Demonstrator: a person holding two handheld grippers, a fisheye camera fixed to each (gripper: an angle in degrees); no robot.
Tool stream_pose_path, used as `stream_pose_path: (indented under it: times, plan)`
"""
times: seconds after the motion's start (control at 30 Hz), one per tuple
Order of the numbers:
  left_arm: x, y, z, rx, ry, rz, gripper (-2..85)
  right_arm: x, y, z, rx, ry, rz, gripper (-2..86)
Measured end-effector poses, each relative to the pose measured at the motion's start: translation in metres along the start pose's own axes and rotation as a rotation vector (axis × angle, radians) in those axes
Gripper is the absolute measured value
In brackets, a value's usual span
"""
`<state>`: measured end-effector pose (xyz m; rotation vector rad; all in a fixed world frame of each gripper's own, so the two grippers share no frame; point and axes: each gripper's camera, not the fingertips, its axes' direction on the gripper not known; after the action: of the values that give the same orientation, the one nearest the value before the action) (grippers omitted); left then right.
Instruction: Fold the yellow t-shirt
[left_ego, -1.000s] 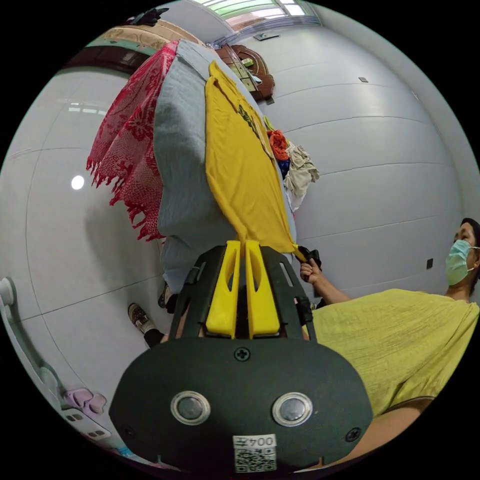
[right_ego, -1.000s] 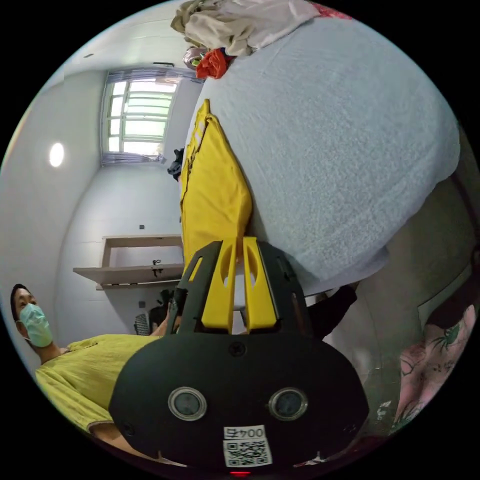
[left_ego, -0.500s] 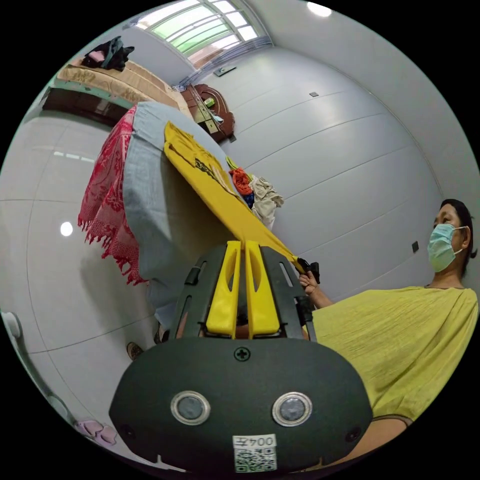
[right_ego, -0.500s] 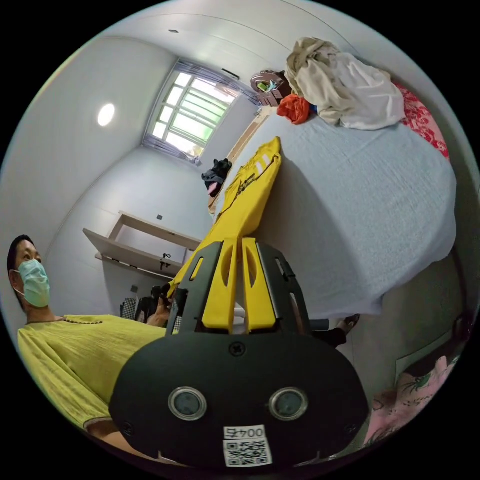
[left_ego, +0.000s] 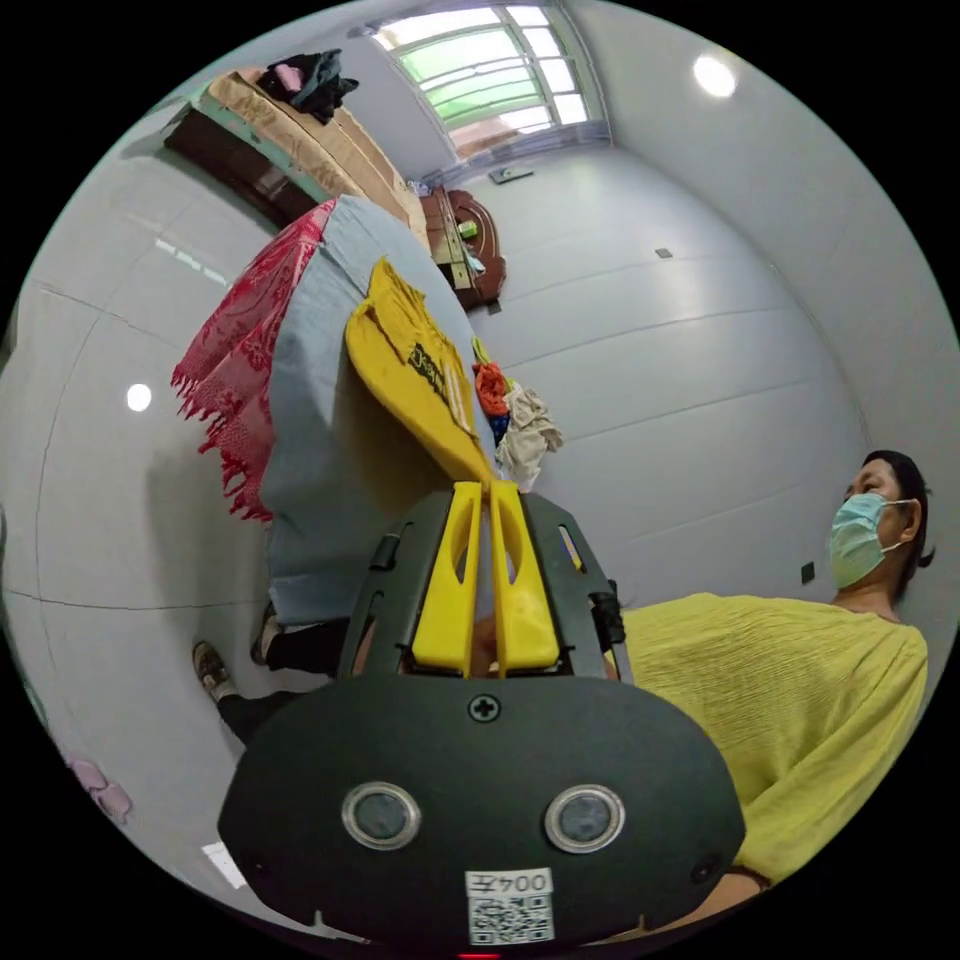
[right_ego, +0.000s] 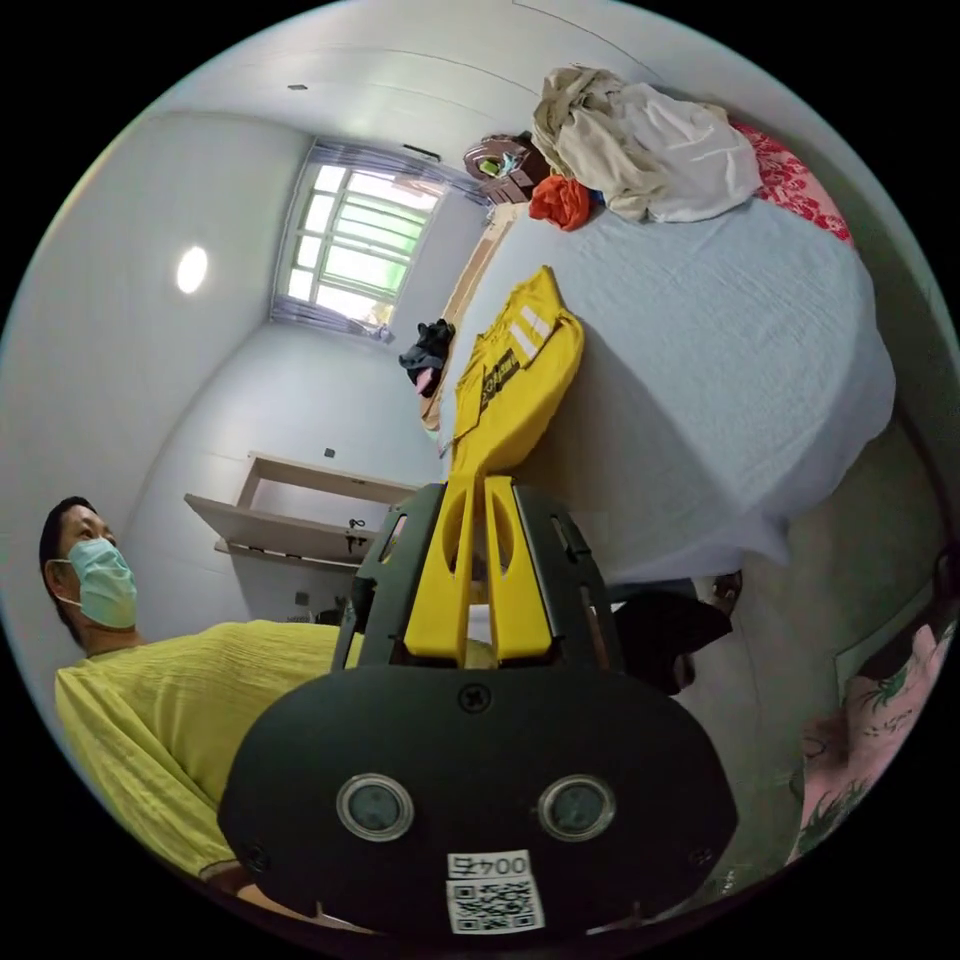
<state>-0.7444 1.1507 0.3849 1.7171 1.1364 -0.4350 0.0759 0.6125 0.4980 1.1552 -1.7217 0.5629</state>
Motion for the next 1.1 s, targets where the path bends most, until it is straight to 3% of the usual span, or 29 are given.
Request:
stream_pose_path:
  times: [0.33, 0.63, 0.93, 1.1]
  plan:
    - [0.056, -0.134, 0.05, 0.092, -0.05, 0.035, 2.0, -0.01, -0.2, 0.082, -0.069, -0.055, -0.051, 0.3]
    - [0.061, -0.295, 0.122, 0.11, -0.167, 0.062, 2.1, -0.009, -0.376, 0.202, -0.151, 0.056, -0.127, 0.5]
    - [-0.006, -0.451, 0.208, 0.029, -0.202, -0.034, 2.1, 0.04, -0.526, 0.361, -0.224, 0.216, -0.083, 0.8]
    - [-0.092, -0.519, 0.27, -0.031, -0.19, -0.193, 2.0, 0.103, -0.591, 0.464, -0.301, 0.271, 0.018, 1.4]
